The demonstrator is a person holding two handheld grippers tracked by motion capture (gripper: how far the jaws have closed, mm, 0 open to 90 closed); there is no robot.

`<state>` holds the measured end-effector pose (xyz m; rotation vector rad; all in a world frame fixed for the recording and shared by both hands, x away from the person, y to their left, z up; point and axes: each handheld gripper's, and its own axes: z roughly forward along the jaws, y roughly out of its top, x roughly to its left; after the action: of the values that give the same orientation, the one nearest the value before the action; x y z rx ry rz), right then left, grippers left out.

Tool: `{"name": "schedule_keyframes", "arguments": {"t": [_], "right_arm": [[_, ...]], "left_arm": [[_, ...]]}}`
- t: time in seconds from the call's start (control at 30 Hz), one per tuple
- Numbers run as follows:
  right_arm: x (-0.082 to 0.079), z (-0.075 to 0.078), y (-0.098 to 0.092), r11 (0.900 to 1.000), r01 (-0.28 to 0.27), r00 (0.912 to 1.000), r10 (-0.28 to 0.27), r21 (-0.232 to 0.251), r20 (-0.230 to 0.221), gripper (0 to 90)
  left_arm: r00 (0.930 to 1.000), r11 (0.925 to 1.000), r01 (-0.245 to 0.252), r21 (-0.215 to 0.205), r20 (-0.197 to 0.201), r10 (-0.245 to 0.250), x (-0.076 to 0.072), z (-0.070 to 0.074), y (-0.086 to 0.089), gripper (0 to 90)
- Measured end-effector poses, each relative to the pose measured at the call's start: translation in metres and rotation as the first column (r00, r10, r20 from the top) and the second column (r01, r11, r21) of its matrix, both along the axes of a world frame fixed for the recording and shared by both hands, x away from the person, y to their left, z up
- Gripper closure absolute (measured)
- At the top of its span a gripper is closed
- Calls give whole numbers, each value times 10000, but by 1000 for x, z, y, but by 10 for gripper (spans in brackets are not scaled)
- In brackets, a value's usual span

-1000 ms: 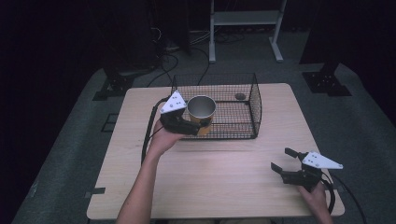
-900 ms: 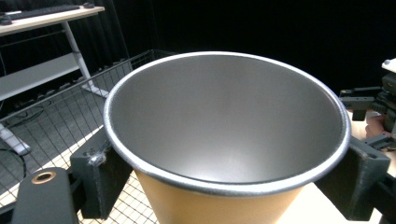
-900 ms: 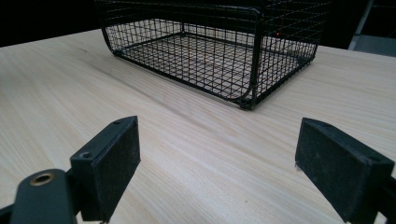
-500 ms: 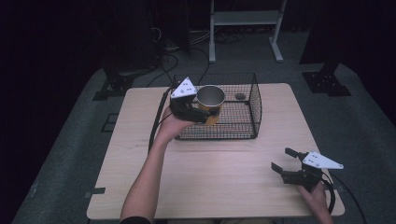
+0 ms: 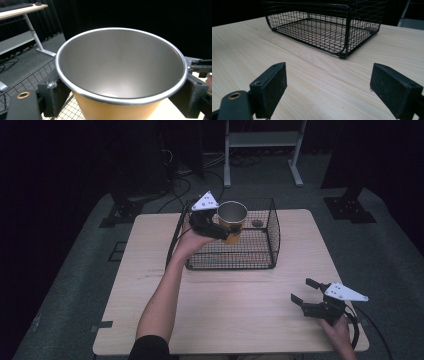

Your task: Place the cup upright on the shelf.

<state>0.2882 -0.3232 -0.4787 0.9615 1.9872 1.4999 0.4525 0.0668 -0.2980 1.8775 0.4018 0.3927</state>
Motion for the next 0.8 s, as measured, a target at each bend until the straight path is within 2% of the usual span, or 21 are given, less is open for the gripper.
{"name": "schedule_keyframes", "arguments": {"t": [0.27,0.4,0.8], "right_arm": [[0,0,0,10000,27,10000,-27,20,-2,130],[0,0,0,10000,12,10000,-12,4,-8,130],[0,0,0,10000,-36,10000,36,28,-11,130]], "left_arm": [[9999,9999,99,-16,-132,-99,18,-1,-4,141],[9997,9998,164,-150,-170,-166,24,-1,-6,141],[9986,9995,255,-191,-454,-263,42,-7,-12,141]]}}
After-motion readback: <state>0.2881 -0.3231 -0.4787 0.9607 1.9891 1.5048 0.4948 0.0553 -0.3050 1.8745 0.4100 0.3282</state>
